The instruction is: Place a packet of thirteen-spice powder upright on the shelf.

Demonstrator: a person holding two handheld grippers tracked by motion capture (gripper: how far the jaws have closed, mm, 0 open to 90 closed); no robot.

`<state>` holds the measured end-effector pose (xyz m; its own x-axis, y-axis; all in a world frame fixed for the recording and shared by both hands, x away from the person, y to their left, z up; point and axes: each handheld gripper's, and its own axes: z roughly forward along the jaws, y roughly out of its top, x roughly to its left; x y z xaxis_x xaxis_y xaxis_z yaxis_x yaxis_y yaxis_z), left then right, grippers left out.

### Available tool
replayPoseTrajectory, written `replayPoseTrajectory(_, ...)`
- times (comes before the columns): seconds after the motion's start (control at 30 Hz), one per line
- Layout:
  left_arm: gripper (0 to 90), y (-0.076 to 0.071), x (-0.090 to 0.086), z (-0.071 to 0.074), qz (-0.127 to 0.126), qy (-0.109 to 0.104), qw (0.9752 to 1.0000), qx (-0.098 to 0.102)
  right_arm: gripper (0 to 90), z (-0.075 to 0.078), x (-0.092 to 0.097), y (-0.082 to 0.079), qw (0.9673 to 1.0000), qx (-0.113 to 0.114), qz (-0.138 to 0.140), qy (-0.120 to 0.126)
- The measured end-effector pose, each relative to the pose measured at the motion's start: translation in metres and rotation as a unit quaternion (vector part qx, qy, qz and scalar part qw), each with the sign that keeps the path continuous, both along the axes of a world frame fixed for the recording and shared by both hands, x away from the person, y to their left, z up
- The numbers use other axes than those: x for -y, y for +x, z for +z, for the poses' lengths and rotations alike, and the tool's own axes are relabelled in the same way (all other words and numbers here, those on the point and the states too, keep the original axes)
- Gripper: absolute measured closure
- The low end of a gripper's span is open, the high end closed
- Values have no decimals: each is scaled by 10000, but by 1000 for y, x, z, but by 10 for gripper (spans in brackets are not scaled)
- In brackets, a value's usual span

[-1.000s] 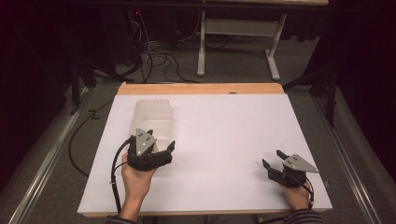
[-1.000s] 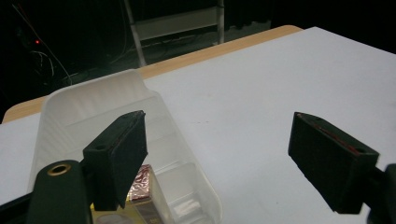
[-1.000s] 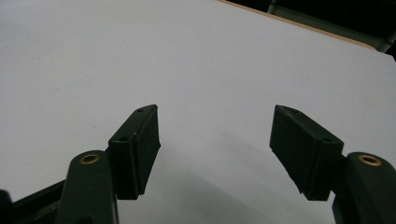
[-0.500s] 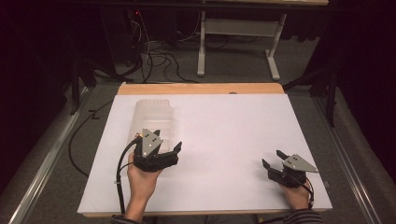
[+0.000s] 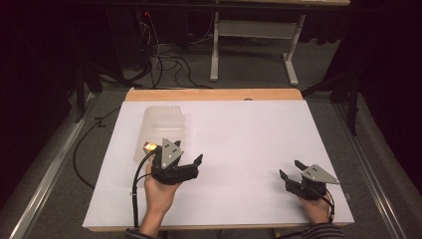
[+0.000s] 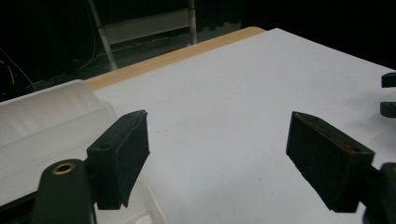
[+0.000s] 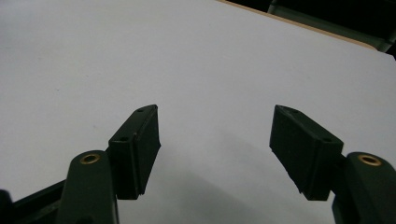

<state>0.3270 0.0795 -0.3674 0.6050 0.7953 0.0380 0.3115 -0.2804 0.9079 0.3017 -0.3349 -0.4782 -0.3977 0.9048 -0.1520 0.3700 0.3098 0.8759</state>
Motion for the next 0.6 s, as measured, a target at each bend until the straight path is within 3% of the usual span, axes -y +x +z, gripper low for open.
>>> replayPoseTrajectory(0.6,225,0,15,-8,-198,-39,9997,-101,337,0,0,0,10000,-14,-4,27)
